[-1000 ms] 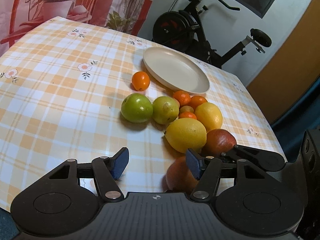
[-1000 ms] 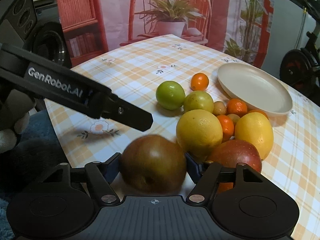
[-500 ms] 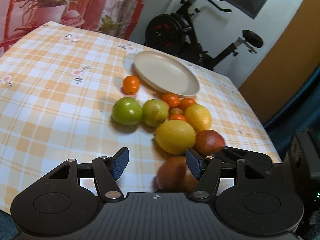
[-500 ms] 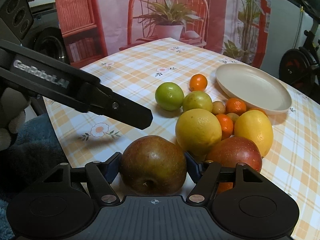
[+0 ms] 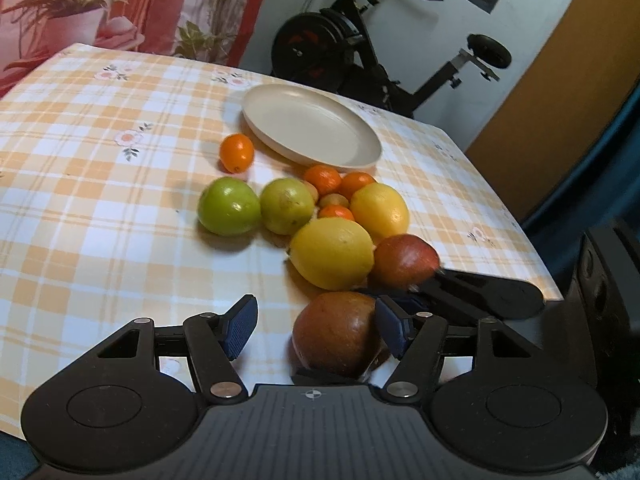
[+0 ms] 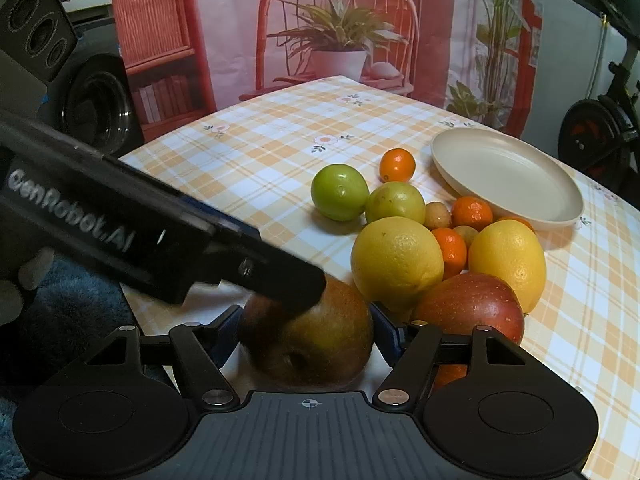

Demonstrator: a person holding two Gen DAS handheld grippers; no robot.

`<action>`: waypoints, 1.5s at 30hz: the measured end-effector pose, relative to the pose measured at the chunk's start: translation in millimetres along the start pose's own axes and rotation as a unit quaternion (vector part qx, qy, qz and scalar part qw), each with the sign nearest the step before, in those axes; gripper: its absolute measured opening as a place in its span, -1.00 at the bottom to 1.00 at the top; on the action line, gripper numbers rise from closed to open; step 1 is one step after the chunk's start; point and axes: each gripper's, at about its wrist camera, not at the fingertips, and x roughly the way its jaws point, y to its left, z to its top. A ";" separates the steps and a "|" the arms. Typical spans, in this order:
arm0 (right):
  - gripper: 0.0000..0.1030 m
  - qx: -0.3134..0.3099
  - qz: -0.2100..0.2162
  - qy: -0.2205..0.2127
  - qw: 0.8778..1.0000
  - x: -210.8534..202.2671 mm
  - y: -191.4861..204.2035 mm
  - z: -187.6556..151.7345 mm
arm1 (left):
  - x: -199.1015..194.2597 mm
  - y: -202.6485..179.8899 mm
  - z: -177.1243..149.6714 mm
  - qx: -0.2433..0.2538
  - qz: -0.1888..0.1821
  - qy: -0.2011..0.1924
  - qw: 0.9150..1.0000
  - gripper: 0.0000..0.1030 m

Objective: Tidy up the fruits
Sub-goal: 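Close the left tool fingers around the red apple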

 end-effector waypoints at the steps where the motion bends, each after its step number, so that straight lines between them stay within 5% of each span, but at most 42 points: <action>1: 0.35 0.002 0.002 0.000 1.000 -1.2 -0.1 -1.0 | -0.4 1.6 0.9 -0.005 0.003 -0.002 1.000 0.33; 16: 0.21 0.019 0.006 -0.012 1.000 -6.1 -3.3 -7.0 | -2.0 10.7 6.2 -0.032 0.015 -0.010 0.999 0.32; 32: 0.21 0.023 0.071 0.009 0.997 21.1 -7.2 30.1 | -13.8 30.8 5.7 -0.047 0.014 0.000 0.999 0.26; 45: 0.21 0.017 0.058 -0.010 0.998 19.6 -1.3 23.2 | -3.9 56.1 12.7 -0.127 -0.022 0.001 0.992 0.20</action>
